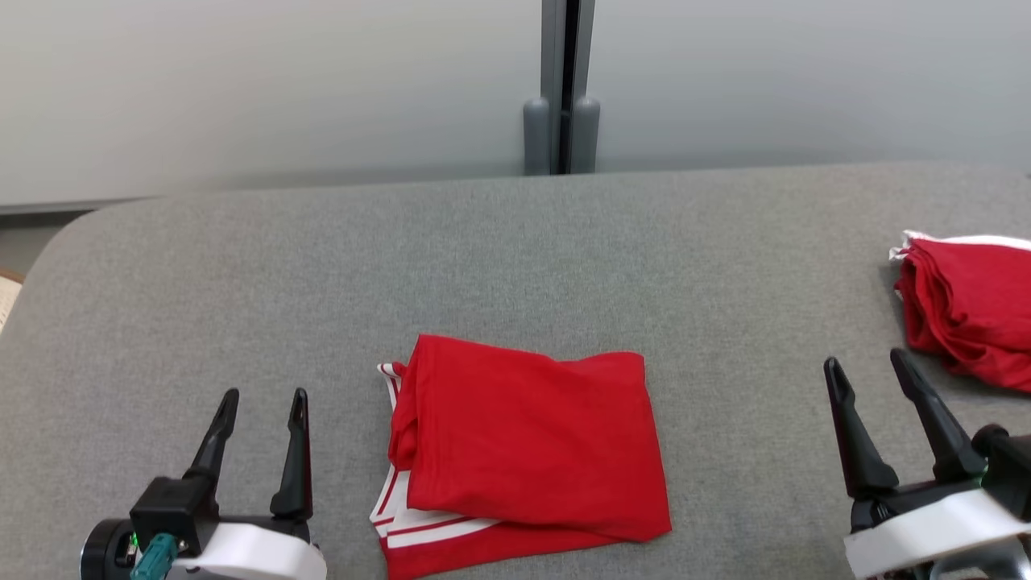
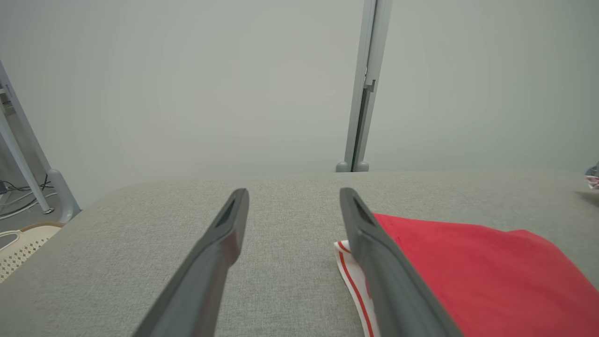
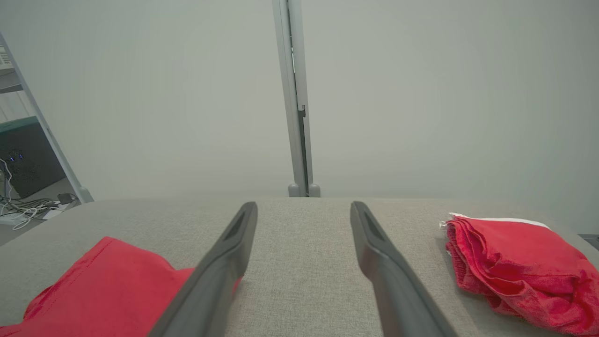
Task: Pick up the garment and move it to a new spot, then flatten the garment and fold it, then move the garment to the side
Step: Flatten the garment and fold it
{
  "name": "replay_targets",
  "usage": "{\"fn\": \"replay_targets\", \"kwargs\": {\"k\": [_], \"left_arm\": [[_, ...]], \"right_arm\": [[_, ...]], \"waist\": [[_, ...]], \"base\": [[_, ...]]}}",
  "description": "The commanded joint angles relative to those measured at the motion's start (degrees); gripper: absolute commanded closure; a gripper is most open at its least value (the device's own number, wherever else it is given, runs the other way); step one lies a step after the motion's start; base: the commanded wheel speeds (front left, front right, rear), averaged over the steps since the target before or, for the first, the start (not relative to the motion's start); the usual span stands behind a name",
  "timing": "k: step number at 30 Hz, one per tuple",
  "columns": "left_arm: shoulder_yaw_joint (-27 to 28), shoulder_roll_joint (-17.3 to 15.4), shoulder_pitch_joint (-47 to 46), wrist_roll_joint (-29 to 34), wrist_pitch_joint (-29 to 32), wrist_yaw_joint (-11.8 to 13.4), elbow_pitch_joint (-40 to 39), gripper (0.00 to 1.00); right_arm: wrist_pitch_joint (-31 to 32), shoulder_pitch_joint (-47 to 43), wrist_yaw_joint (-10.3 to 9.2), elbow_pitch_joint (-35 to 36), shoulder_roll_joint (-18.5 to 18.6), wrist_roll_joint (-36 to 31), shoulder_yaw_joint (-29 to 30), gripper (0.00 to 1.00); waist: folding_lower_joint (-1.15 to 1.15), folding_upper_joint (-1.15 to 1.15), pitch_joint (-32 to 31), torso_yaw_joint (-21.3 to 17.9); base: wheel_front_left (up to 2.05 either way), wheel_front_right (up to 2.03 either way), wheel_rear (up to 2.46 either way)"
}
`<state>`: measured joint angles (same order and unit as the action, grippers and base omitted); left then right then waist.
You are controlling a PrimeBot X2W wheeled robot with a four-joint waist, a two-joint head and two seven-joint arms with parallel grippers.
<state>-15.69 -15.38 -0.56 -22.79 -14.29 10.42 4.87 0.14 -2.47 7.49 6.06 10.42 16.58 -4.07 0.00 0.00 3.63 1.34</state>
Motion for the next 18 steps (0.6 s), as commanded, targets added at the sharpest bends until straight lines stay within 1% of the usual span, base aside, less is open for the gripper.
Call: {"fn": "replay_targets", "kwargs": {"k": [1,4,9,18], "left_arm": [[0.0,-0.4,0.9,-0.3,0.1,0.3,0.4,0.0],[0.0,-0.6,2.2,-0.6,0.6,0.5,0.3,0.0],[0.1,-1.1,3.2,-1.1,1.0,0.6,0.5,0.0],[-0.3,-1.5,3.3,-1.1,1.3,0.9,1.1,0.0]], "right_arm": [[0.5,-1.3,0.0,0.3,0.1,0.2,0.4,0.0],[1.5,-3.2,0.0,1.6,-0.2,0.1,0.8,0.0],[2.4,-5.2,0.0,3.3,-0.8,-0.4,1.6,0.0],[3.8,-6.7,0.0,3.7,-1.7,-0.6,3.0,0.0]], "waist": [[0.0,0.0,-2.4,-0.3],[0.0,0.0,-4.0,-0.3],[0.0,0.0,-4.9,-0.2],[0.0,0.0,-5.5,0.0]], "base": [[0.0,0.0,0.0],[0.0,0.0,0.0],[0.0,0.0,0.0],[0.0,0.0,0.0]]}}
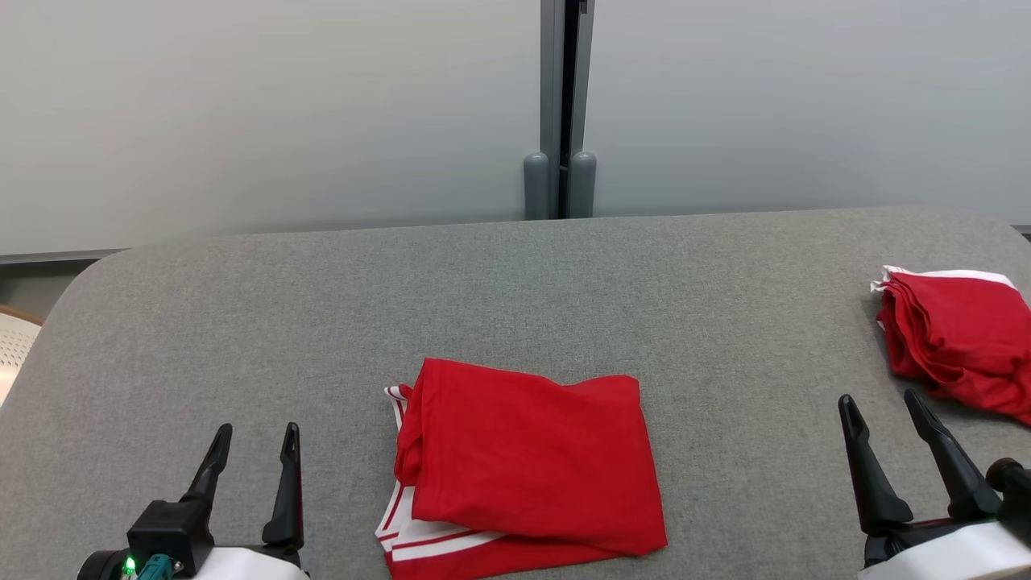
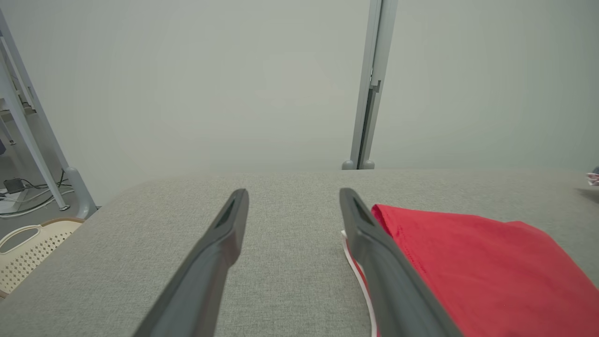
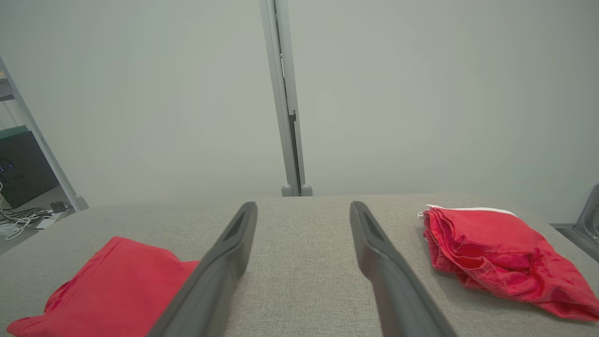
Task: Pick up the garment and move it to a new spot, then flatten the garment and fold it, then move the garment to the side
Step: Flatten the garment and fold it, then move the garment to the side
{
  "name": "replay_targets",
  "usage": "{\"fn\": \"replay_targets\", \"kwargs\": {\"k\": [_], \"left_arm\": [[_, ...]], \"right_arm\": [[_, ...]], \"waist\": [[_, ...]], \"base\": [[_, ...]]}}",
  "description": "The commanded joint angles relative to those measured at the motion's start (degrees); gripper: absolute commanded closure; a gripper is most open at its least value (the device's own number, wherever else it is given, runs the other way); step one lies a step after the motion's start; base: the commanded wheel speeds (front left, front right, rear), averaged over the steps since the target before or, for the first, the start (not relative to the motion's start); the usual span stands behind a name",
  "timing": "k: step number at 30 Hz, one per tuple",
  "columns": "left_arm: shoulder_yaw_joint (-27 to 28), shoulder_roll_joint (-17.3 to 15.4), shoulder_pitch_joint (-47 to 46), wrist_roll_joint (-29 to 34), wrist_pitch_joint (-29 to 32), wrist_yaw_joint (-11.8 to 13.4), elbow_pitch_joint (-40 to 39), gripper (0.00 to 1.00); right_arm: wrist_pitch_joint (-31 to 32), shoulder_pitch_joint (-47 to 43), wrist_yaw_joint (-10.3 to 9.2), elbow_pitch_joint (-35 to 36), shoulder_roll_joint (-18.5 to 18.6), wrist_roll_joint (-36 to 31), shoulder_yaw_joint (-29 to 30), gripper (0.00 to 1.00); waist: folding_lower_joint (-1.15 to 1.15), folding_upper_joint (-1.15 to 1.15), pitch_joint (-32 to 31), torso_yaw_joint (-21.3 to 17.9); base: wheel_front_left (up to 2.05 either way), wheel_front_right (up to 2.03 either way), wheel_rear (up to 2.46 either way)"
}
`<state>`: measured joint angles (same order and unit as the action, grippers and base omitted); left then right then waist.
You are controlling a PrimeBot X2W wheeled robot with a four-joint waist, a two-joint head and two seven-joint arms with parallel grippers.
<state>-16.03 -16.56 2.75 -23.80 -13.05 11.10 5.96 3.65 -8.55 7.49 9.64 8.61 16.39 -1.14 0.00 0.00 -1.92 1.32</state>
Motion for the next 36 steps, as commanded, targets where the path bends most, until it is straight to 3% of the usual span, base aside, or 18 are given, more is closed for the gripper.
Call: {"fn": "replay_targets", "kwargs": {"k": [1,23,30,36], "left_arm": [[0.0,-0.3,0.0,-0.1,0.0,0.2,0.1,0.0],[-0.5,-0.2,-3.0,0.0,-0.6,0.4,0.5,0.0],[-0.9,1.1,-7.8,0.8,-1.3,-0.4,0.0,0.0],[-1.0,2.7,-12.2,1.7,-1.9,-1.4,-0.2,0.0]], "right_arm": [[0.3,-0.6,0.0,0.1,0.1,-0.5,0.0,0.0],[1.5,-0.2,0.0,-1.2,0.0,-0.5,0.7,0.0],[2.1,2.5,0.0,-6.5,0.0,0.0,-1.8,0.0],[1.3,7.4,0.0,-15.8,-1.1,1.3,-5.7,0.0]], "waist": [[0.0,0.0,0.0,0.0],[0.0,0.0,1.2,2.6],[0.0,0.0,5.9,7.0],[0.0,0.0,10.5,10.6]], "base": [[0.0,0.0,0.0],[0.0,0.0,0.0],[0.0,0.0,0.0],[0.0,0.0,0.0]]}}
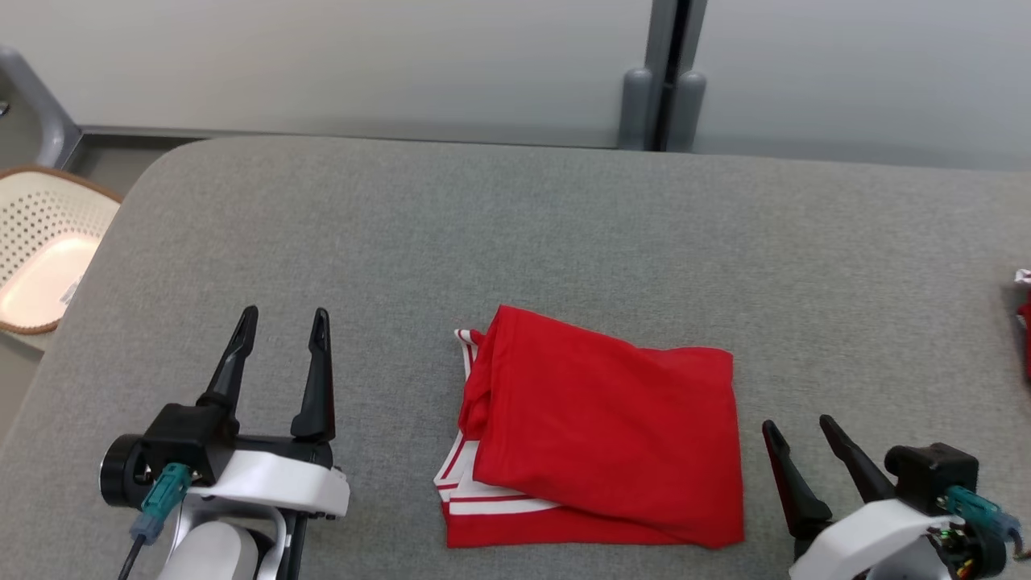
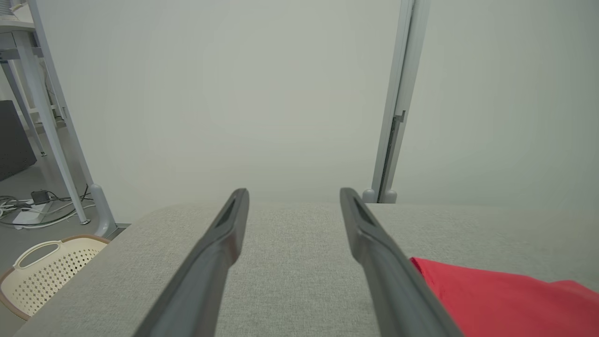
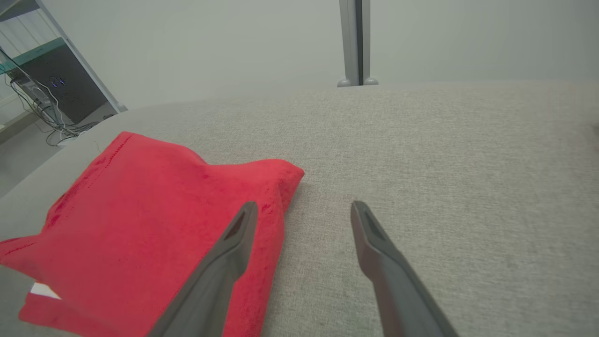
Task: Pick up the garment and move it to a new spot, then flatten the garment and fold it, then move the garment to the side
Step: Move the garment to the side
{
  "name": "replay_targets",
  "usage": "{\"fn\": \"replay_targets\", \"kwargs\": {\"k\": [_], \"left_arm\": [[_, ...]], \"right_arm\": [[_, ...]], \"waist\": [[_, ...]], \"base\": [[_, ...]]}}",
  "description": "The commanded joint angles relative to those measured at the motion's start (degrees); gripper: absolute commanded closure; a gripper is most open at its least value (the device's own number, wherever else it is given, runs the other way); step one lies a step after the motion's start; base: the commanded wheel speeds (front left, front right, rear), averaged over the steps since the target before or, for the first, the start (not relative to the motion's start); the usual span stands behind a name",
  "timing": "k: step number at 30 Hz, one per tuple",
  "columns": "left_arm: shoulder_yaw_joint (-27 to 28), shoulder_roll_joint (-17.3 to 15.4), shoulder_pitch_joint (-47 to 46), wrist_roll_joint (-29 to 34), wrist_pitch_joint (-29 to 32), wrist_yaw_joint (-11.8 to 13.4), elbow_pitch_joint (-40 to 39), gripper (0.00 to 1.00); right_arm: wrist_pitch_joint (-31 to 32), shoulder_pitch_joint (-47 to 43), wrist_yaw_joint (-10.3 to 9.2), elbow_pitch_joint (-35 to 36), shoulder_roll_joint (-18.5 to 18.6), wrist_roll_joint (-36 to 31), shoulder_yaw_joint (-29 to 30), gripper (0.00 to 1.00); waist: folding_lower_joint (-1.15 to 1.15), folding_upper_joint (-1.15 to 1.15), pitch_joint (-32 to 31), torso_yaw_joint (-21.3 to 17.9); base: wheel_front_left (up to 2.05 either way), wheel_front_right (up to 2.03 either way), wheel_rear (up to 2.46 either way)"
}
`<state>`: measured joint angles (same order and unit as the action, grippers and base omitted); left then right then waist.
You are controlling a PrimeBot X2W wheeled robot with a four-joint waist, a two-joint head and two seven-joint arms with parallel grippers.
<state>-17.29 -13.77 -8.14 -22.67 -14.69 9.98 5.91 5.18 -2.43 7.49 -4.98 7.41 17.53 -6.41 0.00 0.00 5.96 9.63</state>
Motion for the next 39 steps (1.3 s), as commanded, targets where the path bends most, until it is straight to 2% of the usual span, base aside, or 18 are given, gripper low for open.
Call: {"fn": "replay_targets", "kwargs": {"k": [1,9,11,12,13,20,31,39], "left_arm": [[0.3,0.3,-1.8,0.7,-0.4,-0.4,-0.1,0.0],[1.1,2.5,-4.4,2.1,-0.5,-1.7,-0.8,0.0],[1.6,2.8,-4.2,2.5,-0.5,-1.9,-1.0,0.0],[1.9,2.9,-4.0,2.8,-0.5,-2.0,-1.1,0.0],[2.3,3.0,-3.8,3.0,-0.5,-2.1,-1.2,0.0],[3.5,3.0,-2.9,5.2,-0.5,-2.8,-2.5,0.0],[3.5,2.7,-3.6,7.0,-0.5,-4.4,-5.4,0.0],[2.6,2.1,-6.5,8.1,-0.1,-4.9,-7.5,0.0]], "right_arm": [[-0.7,2.4,0.0,-2.7,-0.2,0.7,-1.0,0.0],[-0.9,8.0,0.0,-13.6,-0.8,2.7,-4.6,0.0],[-0.4,8.6,0.0,-15.3,-0.6,3.5,-5.7,0.6],[-0.5,8.9,0.0,-15.8,-0.4,3.7,-6.2,0.97],[-0.2,9.1,0.0,-16.1,-0.1,3.9,-6.7,1.0],[-0.1,10.7,-0.07,-12.0,3.4,0.3,-7.7,1.0],[4.6,9.3,-0.06,0.1,9.6,-3.6,-4.7,1.0],[5.3,15.6,-0.06,1.5,13.3,-2.6,-3.6,1.0]], "waist": [[0.0,0.0,3.2,2.7],[0.0,0.0,5.9,5.0],[0.0,0.0,6.1,5.0],[0.0,0.0,6.2,4.9],[0.0,0.0,6.3,4.7],[0.0,0.0,6.6,1.2],[0.0,0.0,8.4,-11.3],[0.0,0.0,12.8,-18.0]], "base": [[0.0,0.0,0.0],[0.0,0.0,0.0],[0.0,0.0,0.0],[0.0,0.0,0.0],[0.0,0.0,0.0],[0.0,0.0,0.0],[0.0,0.0,0.0],[0.0,0.0,0.0]]}}
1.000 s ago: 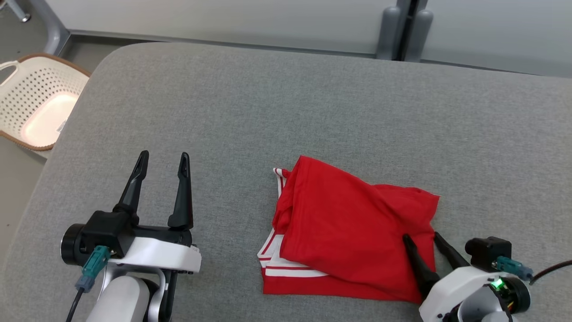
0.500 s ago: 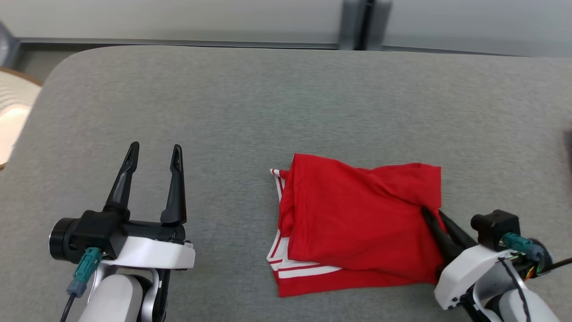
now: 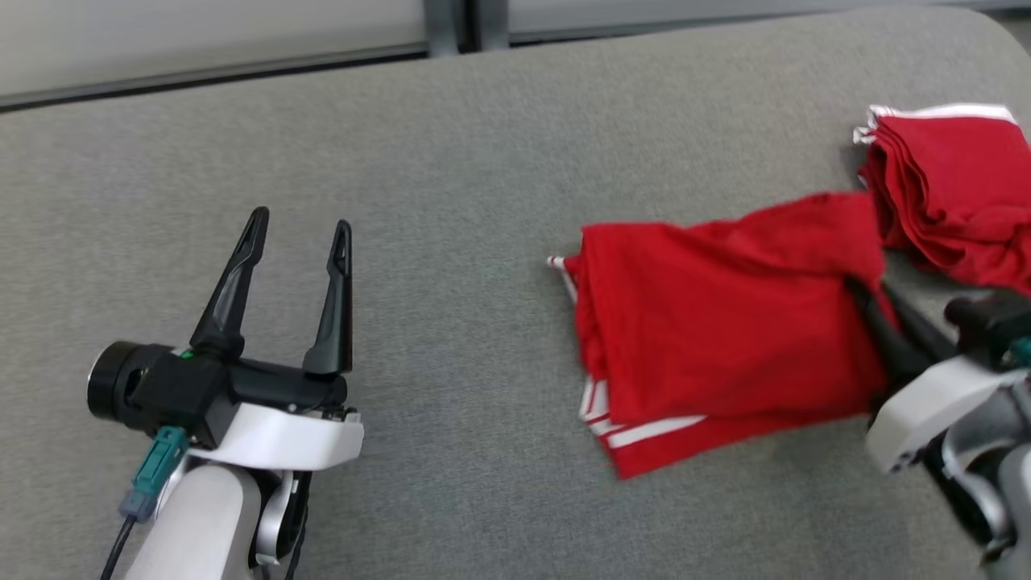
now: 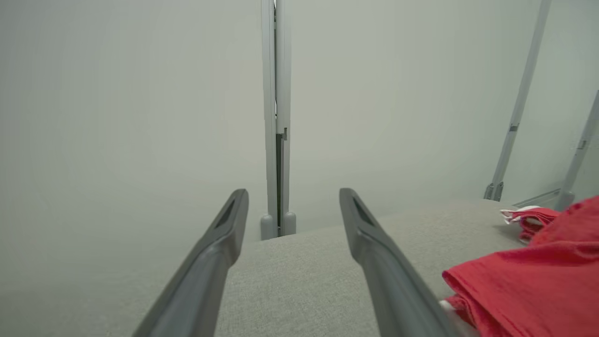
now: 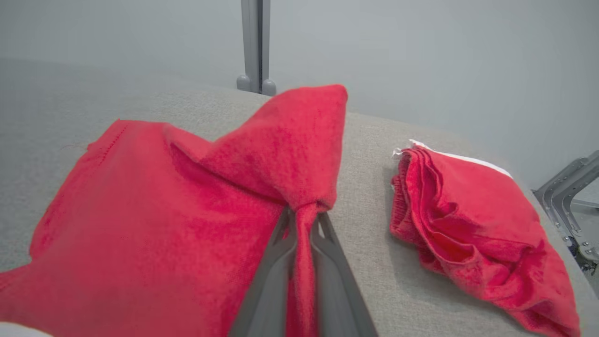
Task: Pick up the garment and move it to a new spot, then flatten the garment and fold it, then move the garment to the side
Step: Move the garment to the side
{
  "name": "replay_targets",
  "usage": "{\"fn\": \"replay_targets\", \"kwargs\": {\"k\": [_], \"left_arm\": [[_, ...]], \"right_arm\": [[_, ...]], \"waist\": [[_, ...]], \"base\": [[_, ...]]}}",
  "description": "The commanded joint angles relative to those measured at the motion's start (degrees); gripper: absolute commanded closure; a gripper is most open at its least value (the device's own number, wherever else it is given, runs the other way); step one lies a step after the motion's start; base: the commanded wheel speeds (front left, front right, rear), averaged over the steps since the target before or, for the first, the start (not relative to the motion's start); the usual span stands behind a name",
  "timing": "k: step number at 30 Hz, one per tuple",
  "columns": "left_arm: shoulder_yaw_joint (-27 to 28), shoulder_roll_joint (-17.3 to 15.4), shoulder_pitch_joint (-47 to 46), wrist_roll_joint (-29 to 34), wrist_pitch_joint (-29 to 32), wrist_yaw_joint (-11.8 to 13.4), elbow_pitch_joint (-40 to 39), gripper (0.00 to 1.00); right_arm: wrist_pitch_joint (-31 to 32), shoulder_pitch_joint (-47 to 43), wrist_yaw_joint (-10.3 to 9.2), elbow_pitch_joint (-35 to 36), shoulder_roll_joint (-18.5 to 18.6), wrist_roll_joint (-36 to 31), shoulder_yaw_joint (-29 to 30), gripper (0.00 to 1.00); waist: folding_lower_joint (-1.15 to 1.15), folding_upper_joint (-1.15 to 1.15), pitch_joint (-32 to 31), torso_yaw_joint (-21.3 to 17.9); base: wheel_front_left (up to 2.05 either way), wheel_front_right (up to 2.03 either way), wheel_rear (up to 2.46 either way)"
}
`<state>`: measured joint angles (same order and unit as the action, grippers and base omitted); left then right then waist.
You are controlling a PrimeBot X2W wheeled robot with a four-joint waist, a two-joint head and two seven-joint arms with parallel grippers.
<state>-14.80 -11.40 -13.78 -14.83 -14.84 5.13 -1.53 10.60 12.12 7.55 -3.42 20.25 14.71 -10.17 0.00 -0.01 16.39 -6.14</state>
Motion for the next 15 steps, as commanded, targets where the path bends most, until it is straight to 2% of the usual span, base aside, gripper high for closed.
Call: {"fn": "replay_targets", "kwargs": {"k": [1,6,11,15], "left_arm": [[-0.1,-0.5,-1.4,0.4,0.2,-0.1,-0.5,0.0],[-1.5,-0.6,-4.3,1.4,0.9,-1.0,-1.7,0.0],[-2.6,-0.5,-7.1,1.9,1.1,-1.8,-2.2,0.0],[-3.2,-0.2,-8.9,2.0,1.2,-2.1,-2.4,0.0]], "right_arm": [[0.0,2.5,-0.12,-0.1,1.3,0.4,0.5,1.0],[1.5,8.0,-0.12,-0.1,6.9,0.8,6.1,1.0],[2.9,10.4,-0.12,-1.0,12.9,0.8,14.5,1.0],[2.5,11.7,-0.12,-3.6,15.0,1.1,18.5,1.0]], "waist": [[0.0,0.01,3.3,-2.7],[0.0,0.01,7.7,-3.1],[0.0,0.01,11.4,-2.1],[0.0,0.01,13.4,-1.3]], "base": [[0.0,0.0,0.0],[0.0,0.0,0.0],[0.0,0.0,0.0],[0.0,0.0,0.0]]}}
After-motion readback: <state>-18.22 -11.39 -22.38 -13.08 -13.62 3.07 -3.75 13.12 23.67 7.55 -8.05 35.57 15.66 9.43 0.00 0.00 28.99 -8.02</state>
